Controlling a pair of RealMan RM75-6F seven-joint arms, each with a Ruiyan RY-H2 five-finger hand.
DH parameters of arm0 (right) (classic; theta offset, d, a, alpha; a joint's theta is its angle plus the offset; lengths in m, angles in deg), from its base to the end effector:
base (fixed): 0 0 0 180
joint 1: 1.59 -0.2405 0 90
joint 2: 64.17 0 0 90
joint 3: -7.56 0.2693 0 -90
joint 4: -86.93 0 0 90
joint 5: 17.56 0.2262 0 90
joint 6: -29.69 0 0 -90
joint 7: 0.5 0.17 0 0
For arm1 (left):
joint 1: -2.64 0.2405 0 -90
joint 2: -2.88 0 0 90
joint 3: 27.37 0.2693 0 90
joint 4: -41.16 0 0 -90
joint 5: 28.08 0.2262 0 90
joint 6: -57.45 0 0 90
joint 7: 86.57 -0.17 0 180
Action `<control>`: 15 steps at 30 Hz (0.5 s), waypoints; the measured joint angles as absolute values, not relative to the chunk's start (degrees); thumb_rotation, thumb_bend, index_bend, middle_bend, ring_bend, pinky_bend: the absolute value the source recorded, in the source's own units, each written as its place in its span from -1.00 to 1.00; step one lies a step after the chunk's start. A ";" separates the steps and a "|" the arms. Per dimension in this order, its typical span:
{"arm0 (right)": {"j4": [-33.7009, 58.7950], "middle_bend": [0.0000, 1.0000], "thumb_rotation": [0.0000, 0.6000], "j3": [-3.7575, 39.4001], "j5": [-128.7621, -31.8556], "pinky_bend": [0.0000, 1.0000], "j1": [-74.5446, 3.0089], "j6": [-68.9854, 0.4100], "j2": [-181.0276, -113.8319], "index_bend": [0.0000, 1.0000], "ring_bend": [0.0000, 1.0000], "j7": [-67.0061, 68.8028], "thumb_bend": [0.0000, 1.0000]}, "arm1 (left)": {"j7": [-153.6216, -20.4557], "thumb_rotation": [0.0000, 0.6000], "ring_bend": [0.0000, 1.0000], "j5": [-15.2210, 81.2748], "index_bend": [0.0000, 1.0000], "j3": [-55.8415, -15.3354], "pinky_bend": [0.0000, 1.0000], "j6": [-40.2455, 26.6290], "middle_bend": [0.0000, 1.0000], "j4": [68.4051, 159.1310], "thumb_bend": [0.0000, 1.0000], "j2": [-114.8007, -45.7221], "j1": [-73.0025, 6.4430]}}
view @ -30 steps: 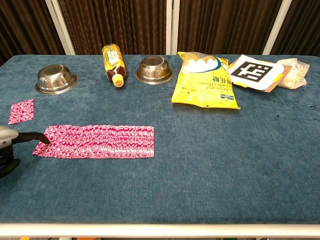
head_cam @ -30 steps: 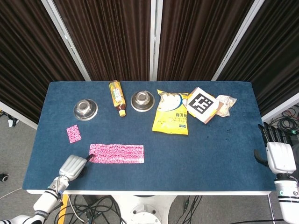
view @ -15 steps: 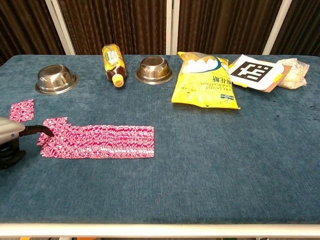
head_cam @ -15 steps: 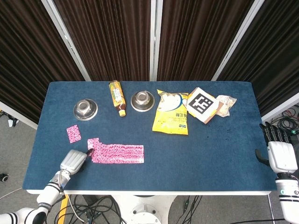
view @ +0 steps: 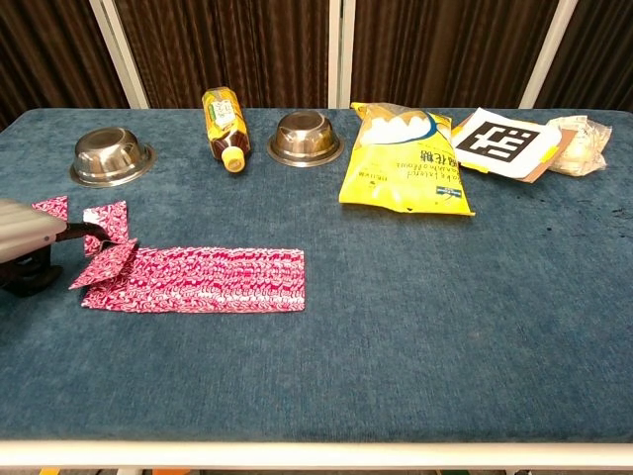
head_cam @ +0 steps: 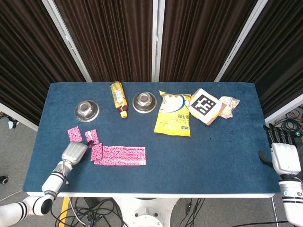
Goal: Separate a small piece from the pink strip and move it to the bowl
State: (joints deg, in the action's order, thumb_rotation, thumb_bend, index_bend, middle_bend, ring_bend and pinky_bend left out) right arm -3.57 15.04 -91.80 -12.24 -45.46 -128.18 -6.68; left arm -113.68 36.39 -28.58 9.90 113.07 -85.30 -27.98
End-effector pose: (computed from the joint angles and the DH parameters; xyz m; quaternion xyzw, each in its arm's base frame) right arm -0.3463 -0.2604 0.1548 0.5893 -0.3955 0.3249 0.6250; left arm -0.3143 0.3251 -0.0506 -0.7883 -0.3670 -0.1495 0.4707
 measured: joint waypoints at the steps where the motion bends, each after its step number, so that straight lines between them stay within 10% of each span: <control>1: -3.60 -1.00 1.00 15.11 -91.68 -1.00 -12.31 -45.40 -128.18 -1.00 -1.00 -6.79 -0.41 | -113.49 1.00 0.83 36.19 -0.66 -28.79 0.96 10.20 0.87 112.22 0.20 -85.58 -28.31; 15: -3.53 -1.00 1.00 15.31 -90.47 -1.00 -13.14 -44.19 -128.95 -1.00 -1.00 -8.32 -0.41 | -110.28 1.00 0.83 36.89 -0.66 -31.55 0.96 10.14 0.87 106.94 0.20 -86.81 -31.49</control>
